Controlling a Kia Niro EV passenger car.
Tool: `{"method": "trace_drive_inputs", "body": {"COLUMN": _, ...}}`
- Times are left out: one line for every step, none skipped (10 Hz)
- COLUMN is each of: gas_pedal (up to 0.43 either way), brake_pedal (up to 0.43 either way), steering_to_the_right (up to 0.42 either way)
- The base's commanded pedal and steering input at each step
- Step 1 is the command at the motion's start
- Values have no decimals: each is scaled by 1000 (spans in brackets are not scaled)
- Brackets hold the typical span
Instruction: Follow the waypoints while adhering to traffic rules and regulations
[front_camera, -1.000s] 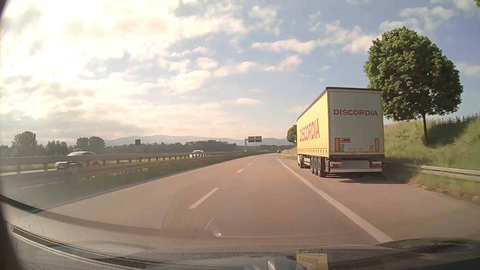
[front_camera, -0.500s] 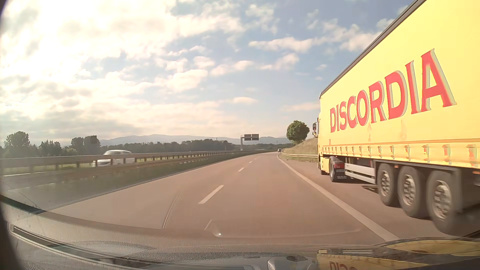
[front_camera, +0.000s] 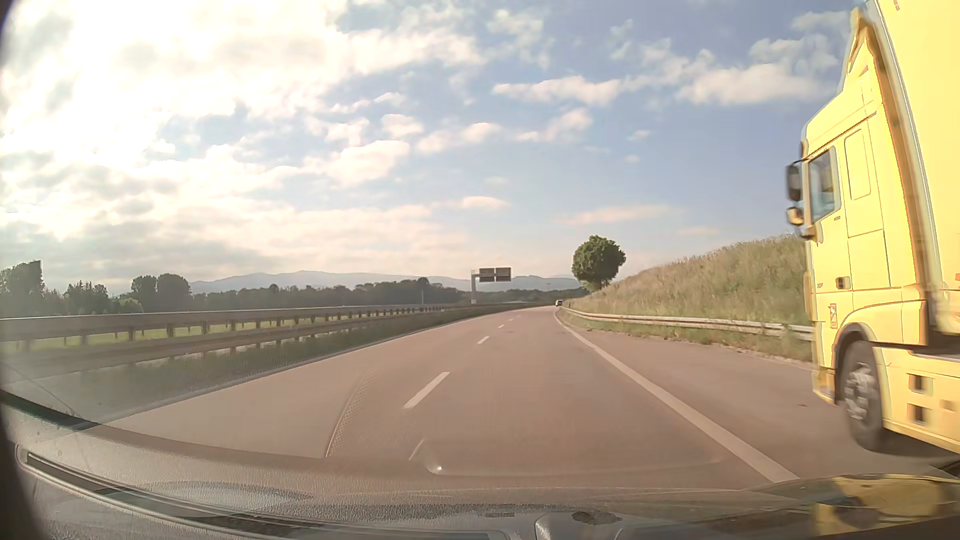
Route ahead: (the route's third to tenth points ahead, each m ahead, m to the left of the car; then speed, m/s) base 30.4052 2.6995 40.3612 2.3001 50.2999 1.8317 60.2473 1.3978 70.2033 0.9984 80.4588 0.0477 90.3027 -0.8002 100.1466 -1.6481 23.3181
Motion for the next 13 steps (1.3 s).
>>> {"method": "trace_drive_inputs", "body": {"gas_pedal": 319, "brake_pedal": 0, "steering_to_the_right": 6}}
{"method": "trace_drive_inputs", "body": {"gas_pedal": 319, "brake_pedal": 0, "steering_to_the_right": 6}}
{"method": "trace_drive_inputs", "body": {"gas_pedal": 319, "brake_pedal": 0, "steering_to_the_right": 6}}
{"method": "trace_drive_inputs", "body": {"gas_pedal": 319, "brake_pedal": 0, "steering_to_the_right": 6}}
{"method": "trace_drive_inputs", "body": {"gas_pedal": 319, "brake_pedal": 0, "steering_to_the_right": 6}}
{"method": "trace_drive_inputs", "body": {"gas_pedal": 319, "brake_pedal": 0, "steering_to_the_right": 6}}
{"method": "trace_drive_inputs", "body": {"gas_pedal": 319, "brake_pedal": 0, "steering_to_the_right": 6}}
{"method": "trace_drive_inputs", "body": {"gas_pedal": 319, "brake_pedal": 0, "steering_to_the_right": 6}}
{"method": "trace_drive_inputs", "body": {"gas_pedal": 319, "brake_pedal": 0, "steering_to_the_right": 6}}
{"method": "trace_drive_inputs", "body": {"gas_pedal": 319, "brake_pedal": 0, "steering_to_the_right": 6}}
{"method": "trace_drive_inputs", "body": {"gas_pedal": 319, "brake_pedal": 0, "steering_to_the_right": 6}}
{"method": "trace_drive_inputs", "body": {"gas_pedal": 319, "brake_pedal": 0, "steering_to_the_right": 5}}
{"method": "trace_drive_inputs", "body": {"gas_pedal": 319, "brake_pedal": 0, "steering_to_the_right": 5}}
